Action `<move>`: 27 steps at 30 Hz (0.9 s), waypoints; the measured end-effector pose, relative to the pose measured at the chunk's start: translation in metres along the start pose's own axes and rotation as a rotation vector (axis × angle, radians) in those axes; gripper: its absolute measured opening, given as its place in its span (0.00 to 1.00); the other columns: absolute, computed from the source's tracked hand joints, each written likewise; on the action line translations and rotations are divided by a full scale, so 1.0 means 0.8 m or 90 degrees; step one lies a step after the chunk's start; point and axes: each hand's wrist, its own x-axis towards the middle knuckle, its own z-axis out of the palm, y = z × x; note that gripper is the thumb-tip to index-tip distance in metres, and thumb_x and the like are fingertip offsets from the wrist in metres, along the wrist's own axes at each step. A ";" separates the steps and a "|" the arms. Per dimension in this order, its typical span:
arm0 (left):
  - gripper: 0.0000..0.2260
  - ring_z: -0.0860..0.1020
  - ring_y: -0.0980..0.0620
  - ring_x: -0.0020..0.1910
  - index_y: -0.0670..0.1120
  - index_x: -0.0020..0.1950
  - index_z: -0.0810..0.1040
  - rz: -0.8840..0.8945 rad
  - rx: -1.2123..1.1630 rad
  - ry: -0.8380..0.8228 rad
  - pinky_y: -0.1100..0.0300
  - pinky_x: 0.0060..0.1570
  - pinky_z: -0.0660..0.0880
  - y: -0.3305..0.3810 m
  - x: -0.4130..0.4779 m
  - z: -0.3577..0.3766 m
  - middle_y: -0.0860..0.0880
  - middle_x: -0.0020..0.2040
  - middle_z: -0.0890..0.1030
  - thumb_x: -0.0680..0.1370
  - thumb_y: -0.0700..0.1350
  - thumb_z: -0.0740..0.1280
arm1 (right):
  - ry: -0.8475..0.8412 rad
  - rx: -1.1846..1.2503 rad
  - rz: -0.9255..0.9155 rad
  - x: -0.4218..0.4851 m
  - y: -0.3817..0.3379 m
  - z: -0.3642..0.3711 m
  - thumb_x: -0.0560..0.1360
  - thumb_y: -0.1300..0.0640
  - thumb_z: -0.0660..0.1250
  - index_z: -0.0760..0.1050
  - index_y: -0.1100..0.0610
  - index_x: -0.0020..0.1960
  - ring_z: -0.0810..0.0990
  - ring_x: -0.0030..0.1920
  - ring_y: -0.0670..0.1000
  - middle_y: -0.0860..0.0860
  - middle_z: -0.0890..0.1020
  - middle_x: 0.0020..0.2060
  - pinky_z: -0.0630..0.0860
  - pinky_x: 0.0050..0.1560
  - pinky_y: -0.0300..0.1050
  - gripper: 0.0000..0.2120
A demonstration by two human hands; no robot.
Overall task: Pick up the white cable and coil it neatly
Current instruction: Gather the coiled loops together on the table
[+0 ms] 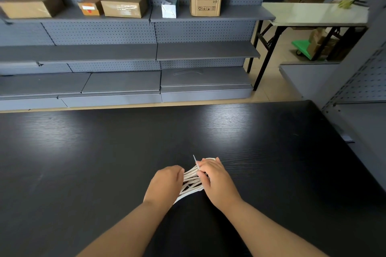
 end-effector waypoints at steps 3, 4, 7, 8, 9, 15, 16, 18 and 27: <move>0.11 0.64 0.51 0.32 0.41 0.35 0.69 -0.057 -0.043 0.000 0.58 0.33 0.65 0.012 0.009 0.002 0.47 0.32 0.70 0.76 0.39 0.56 | 0.011 0.005 0.001 0.000 -0.002 0.000 0.74 0.45 0.48 0.77 0.58 0.54 0.71 0.57 0.39 0.47 0.80 0.53 0.44 0.68 0.28 0.26; 0.11 0.64 0.51 0.32 0.44 0.33 0.69 -0.076 -0.063 0.001 0.59 0.34 0.63 0.017 0.010 0.000 0.48 0.32 0.69 0.76 0.38 0.56 | 0.013 0.005 0.003 0.000 -0.003 0.000 0.74 0.45 0.48 0.77 0.58 0.53 0.71 0.56 0.39 0.47 0.80 0.52 0.45 0.68 0.29 0.25; 0.08 0.76 0.51 0.45 0.48 0.48 0.80 -0.141 -0.135 0.015 0.63 0.42 0.68 0.023 0.019 -0.006 0.53 0.44 0.75 0.76 0.40 0.62 | 0.019 -0.002 0.008 0.000 -0.004 0.002 0.75 0.47 0.49 0.77 0.58 0.54 0.71 0.55 0.39 0.47 0.79 0.50 0.45 0.68 0.27 0.23; 0.07 0.77 0.50 0.49 0.47 0.51 0.80 -0.170 -0.143 0.012 0.62 0.45 0.71 0.024 0.022 -0.009 0.52 0.46 0.76 0.76 0.40 0.64 | 0.018 -0.007 0.009 0.000 -0.004 0.003 0.75 0.48 0.50 0.77 0.58 0.54 0.71 0.55 0.39 0.47 0.79 0.50 0.44 0.67 0.26 0.22; 0.06 0.77 0.49 0.49 0.47 0.50 0.80 -0.195 -0.150 0.002 0.60 0.46 0.73 0.025 0.027 -0.012 0.51 0.46 0.76 0.75 0.40 0.66 | 0.017 -0.013 0.007 0.000 -0.004 0.003 0.76 0.49 0.52 0.77 0.58 0.54 0.70 0.54 0.38 0.47 0.79 0.50 0.44 0.67 0.26 0.19; 0.04 0.79 0.49 0.50 0.45 0.44 0.79 -0.292 -0.048 -0.102 0.60 0.50 0.74 0.028 0.044 -0.023 0.49 0.45 0.81 0.74 0.45 0.70 | 0.014 -0.022 0.006 0.002 -0.005 0.000 0.79 0.55 0.56 0.77 0.58 0.53 0.70 0.53 0.38 0.44 0.77 0.48 0.43 0.64 0.20 0.12; 0.07 0.79 0.48 0.52 0.44 0.46 0.79 -0.308 -0.031 -0.111 0.61 0.47 0.73 0.027 0.045 -0.022 0.49 0.46 0.81 0.74 0.47 0.69 | 0.014 -0.021 0.011 0.002 -0.007 -0.001 0.78 0.53 0.55 0.76 0.58 0.53 0.71 0.52 0.38 0.43 0.76 0.48 0.43 0.63 0.19 0.15; 0.11 0.78 0.48 0.47 0.43 0.38 0.74 -0.336 -0.013 -0.121 0.61 0.42 0.70 0.029 0.044 -0.023 0.49 0.36 0.77 0.75 0.49 0.69 | 0.009 -0.019 0.018 0.002 -0.008 -0.001 0.78 0.53 0.54 0.76 0.57 0.54 0.71 0.52 0.38 0.40 0.74 0.47 0.43 0.63 0.19 0.15; 0.09 0.73 0.50 0.35 0.44 0.40 0.73 -0.245 -0.150 -0.010 0.60 0.36 0.67 0.031 0.033 -0.003 0.49 0.37 0.76 0.79 0.45 0.62 | 0.012 -0.009 0.053 0.006 -0.016 -0.007 0.78 0.58 0.61 0.78 0.59 0.53 0.74 0.58 0.45 0.48 0.80 0.54 0.49 0.54 0.13 0.09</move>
